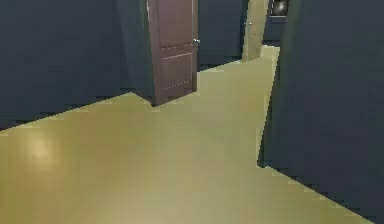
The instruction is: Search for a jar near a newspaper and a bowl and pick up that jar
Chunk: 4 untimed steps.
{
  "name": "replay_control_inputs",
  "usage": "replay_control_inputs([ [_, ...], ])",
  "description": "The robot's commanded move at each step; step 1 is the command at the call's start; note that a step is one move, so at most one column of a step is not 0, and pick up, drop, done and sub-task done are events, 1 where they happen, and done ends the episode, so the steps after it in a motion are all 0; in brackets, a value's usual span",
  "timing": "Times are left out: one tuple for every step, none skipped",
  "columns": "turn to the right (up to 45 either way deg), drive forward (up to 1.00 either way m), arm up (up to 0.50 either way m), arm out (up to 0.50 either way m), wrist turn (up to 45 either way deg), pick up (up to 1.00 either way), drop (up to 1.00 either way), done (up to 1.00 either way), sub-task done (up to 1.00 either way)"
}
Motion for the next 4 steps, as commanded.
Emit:
replay_control_inputs([
  [-36.0,0.00,0.00,0.00,0.0,0.00,0.00,0.00,0.00],
  [0.0,0.15,0.00,0.00,0.0,0.00,0.00,0.00,0.00],
  [45.0,0.00,0.00,0.00,0.0,0.00,0.00,0.00,0.00],
  [0.0,1.00,0.00,0.00,0.0,0.00,0.00,0.00,0.00],
])
